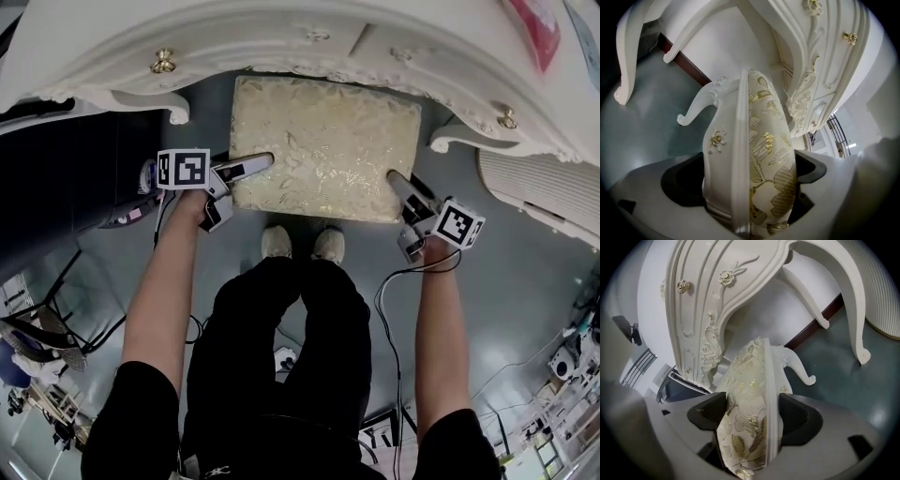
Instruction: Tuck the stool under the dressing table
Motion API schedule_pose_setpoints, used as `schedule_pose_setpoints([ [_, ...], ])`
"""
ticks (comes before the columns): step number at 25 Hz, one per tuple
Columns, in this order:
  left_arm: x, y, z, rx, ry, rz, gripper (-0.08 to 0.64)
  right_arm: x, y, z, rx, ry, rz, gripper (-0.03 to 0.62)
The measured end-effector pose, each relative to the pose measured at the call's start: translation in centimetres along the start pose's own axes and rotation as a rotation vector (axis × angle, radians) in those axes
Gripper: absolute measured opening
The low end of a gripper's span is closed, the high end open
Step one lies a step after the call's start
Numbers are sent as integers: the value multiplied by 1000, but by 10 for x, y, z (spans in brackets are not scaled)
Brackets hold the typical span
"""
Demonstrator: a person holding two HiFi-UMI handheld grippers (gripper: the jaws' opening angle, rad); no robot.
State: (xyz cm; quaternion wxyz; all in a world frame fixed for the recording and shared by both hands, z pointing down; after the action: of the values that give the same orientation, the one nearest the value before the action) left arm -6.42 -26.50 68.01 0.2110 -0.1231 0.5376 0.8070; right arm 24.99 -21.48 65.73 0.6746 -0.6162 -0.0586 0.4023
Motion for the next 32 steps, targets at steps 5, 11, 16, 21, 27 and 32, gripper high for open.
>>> schedule_pose_setpoints([
  [5,-23,11,-20,-9,-34,-17,581,-16,-14,-31,9,-45,-28,365],
  [11,-49,27,-45,-22,-56,-26,581,-33,-30,-62,23,-101,-48,365],
  [16,-62,41,-66,-14,-87,-29,581,-50,-36,-89,57,-133,-39,367],
  [21,-72,49,-102,-72,-129,-110,581,-70,-35,-115,44,-168,-20,367],
  [27,-63,47,-115,-115,-220,-158,581,-68,-33,-121,106,-263,34,367],
  [32,-36,35,-91,-187,-285,-295,581,-40,-25,-102,135,-394,162,367],
])
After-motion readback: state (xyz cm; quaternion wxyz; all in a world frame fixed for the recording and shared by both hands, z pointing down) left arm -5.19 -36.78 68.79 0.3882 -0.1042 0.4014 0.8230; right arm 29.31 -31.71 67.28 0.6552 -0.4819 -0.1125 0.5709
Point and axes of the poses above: the fingertips, and each gripper's own axes: x backward along the fingers, y to its left, z out of its underside, the point moved 3 cm from there along x, backward along the fingers, and after that the axes turned 11 degrees about -x, right-handed, at the moved point
